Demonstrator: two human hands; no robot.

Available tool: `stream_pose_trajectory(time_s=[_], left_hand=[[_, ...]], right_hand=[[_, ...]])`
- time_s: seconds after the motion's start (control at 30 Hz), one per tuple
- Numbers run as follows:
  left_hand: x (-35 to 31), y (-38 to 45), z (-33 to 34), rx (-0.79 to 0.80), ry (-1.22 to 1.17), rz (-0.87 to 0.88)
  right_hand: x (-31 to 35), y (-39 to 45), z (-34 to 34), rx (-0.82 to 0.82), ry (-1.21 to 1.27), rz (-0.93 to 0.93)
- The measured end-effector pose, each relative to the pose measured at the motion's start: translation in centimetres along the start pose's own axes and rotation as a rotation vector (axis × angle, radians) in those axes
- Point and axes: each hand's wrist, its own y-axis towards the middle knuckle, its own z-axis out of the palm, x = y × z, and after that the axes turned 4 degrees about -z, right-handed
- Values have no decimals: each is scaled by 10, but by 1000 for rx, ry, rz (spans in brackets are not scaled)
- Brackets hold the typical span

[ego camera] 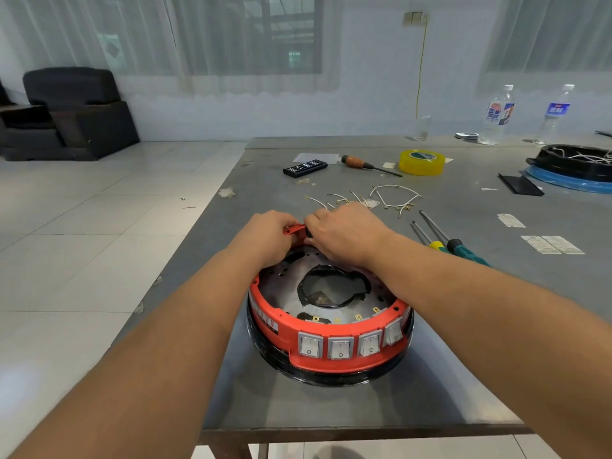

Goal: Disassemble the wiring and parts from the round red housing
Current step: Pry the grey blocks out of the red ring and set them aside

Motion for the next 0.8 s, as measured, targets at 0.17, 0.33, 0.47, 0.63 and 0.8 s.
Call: stream_pose_trajectory(time_s=[0.17, 0.33, 0.47, 0.63, 0.8], left_hand=[[0, 0, 0, 11, 0, 4], [-1, -1, -2, 24, -12, 3], [-1, 0, -1, 19, 1, 11], [-1, 1, 0, 24, 27, 13], [-6, -2, -2, 65, 30, 81]], right_hand=[[0, 3, -1, 27, 114, 88], [-11, -4, -7, 90, 642, 405], [-19, -7, -13, 169, 796, 461], [-27, -12, -16, 128, 969, 586], [-26, -13, -10, 92, 909, 576]])
